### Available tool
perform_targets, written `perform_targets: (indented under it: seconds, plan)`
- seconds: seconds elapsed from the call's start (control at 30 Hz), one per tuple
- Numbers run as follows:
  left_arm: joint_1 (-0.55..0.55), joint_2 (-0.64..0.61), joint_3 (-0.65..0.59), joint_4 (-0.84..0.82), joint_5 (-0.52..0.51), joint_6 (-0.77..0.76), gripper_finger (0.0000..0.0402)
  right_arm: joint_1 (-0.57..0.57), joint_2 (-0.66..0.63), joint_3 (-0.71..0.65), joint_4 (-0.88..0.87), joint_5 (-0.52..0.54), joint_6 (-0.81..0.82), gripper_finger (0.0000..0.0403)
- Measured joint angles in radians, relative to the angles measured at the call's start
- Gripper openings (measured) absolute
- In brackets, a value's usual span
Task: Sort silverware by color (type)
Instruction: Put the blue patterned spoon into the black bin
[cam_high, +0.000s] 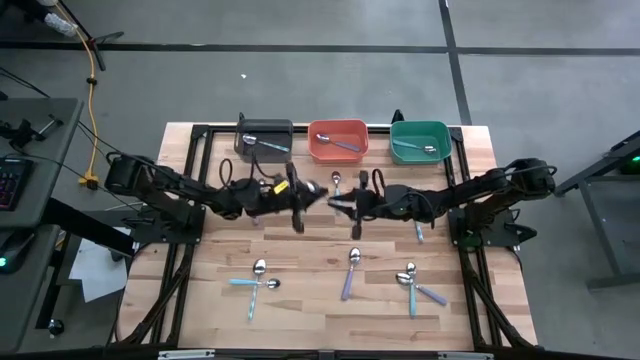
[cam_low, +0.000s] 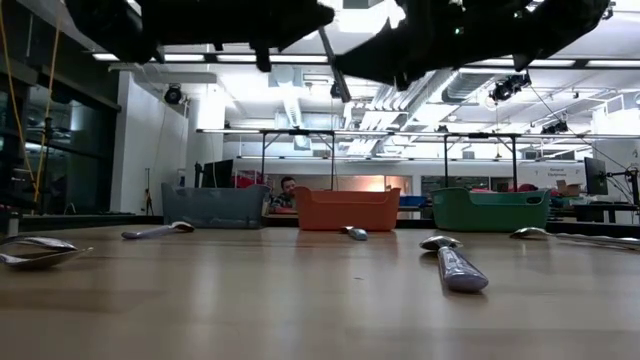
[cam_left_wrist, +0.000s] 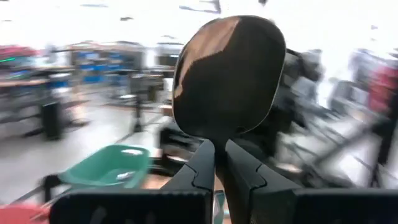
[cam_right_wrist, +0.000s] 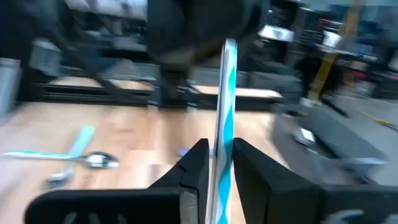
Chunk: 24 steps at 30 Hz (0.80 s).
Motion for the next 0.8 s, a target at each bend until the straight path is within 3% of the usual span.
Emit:
perform_targets:
  seconds: [0.17, 0.33, 0.6, 0.8]
  plan:
    - [0.098, -0.086, -0.025, -0.064, -0.177, -0.059, 0.0006, -0.001, 0.0, 0.0, -0.059, 0.173, 0.027, 0.0074]
    - [0.311, -0.185, -0.108, -0.19, -0.242, -0.199, 0.0006, -0.007, 0.0, 0.0, -0.095, 0.202, 0.027, 0.0074]
    - [0.708, -0.197, -0.273, -0.133, -0.138, -0.508, 0.0006, -0.008, 0.0, 0.0, -0.095, 0.199, 0.018, 0.0073]
    - [0.839, -0.137, -0.265, -0.094, -0.017, -0.591, 0.0006, -0.027, 0.0, 0.0, -0.095, 0.19, 0.027, 0.0073]
